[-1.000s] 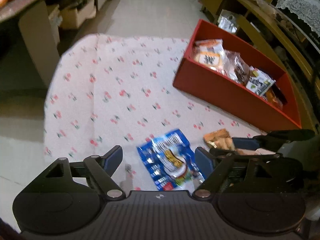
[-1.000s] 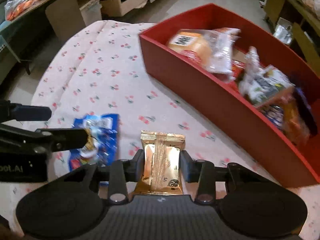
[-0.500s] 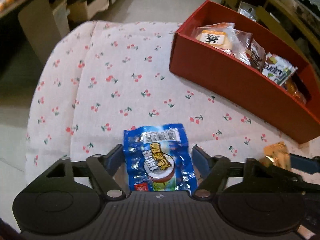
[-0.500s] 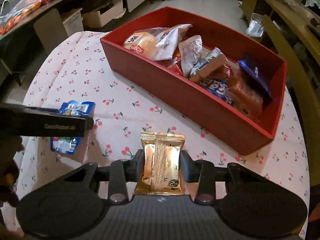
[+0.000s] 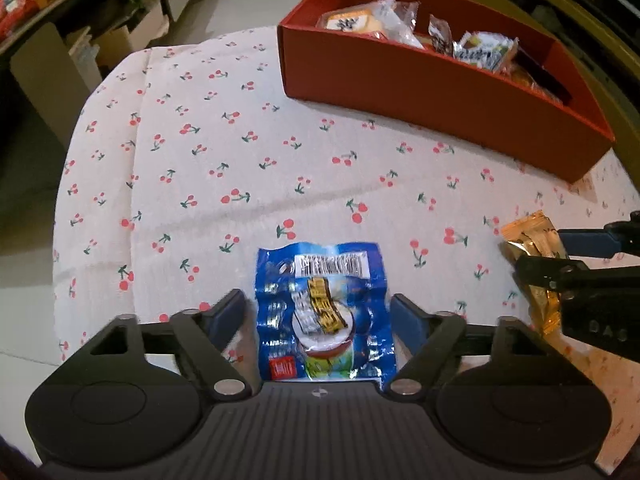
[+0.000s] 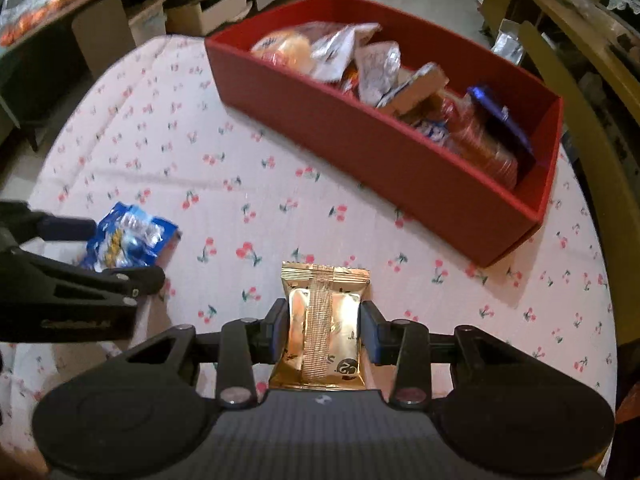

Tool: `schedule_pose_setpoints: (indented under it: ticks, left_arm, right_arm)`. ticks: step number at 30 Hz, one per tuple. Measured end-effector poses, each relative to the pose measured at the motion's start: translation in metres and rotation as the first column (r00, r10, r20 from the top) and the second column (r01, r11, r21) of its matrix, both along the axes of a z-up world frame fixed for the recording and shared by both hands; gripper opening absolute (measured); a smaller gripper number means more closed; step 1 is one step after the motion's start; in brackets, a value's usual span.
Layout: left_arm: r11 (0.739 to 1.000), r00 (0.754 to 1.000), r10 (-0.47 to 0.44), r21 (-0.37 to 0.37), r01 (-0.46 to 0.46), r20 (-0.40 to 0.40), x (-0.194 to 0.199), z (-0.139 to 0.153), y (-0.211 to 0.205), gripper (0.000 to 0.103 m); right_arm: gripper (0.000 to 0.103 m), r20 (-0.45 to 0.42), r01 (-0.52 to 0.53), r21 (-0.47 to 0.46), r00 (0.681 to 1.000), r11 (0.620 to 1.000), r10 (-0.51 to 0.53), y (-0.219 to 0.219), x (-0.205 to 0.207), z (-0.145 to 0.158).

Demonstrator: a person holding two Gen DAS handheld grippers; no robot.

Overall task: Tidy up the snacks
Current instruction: 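Carry the blue sausage pack and gold biscuit over the red box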

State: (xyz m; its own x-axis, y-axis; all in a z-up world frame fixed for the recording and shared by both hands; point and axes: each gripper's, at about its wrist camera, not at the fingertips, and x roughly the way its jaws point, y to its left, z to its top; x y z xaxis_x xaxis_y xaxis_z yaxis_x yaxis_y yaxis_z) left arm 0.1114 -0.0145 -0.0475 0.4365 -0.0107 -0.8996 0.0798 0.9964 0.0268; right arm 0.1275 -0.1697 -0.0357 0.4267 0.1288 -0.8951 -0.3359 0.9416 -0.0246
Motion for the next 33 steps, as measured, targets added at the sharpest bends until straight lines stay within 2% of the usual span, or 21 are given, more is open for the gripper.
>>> schedule_pose_setpoints:
  ticks: [2,4,7,10,16,25,33]
  left_arm:
    - [1.0,1.0,-0.012,0.014,0.012,-0.001,-0.001,-0.005,-0.001,0.098]
    - [1.0,1.0,0.0,0.001,0.0,0.002,-0.001,-0.006,0.002,0.1]
    - [1.0,1.0,-0.007,-0.001,0.007,0.01,-0.001,-0.004,0.006,0.095]
    - [0.999,0.999,-0.037,-0.011,0.037,0.03,-0.004,0.002,0.005,0.077]
    - [0.996,0.997,-0.068,-0.057,0.07,0.029,-0.01,0.008,-0.001,0.076]
    - [0.994,0.984,-0.071,-0.067,0.083,0.164,-0.014,0.042,-0.009,0.076]
    - [0.994,0.977,-0.059,-0.083,0.078,0.206,-0.006,0.054,-0.012,0.076]
  right_arm:
    - [0.055,-0.005,0.001,-0.002,1.0,1.0,-0.001,0.003,0.0,-0.004]
    - [0.055,0.003,0.004,-0.004,1.0,1.0,-0.004,0.004,0.001,-0.004]
    - [0.055,0.004,0.006,0.001,1.0,1.0,-0.006,0.005,0.002,-0.005]
    - [0.055,0.023,-0.009,-0.024,1.0,1.0,0.009,0.01,-0.002,-0.003]
    - [0.054,0.077,-0.013,-0.032,0.997,0.999,0.016,0.016,-0.013,0.007]
    - [0.054,0.173,0.03,-0.019,0.985,0.999,-0.026,0.01,-0.014,0.035]
    - [0.054,0.211,0.049,-0.004,0.976,0.999,-0.048,0.008,-0.012,0.048]
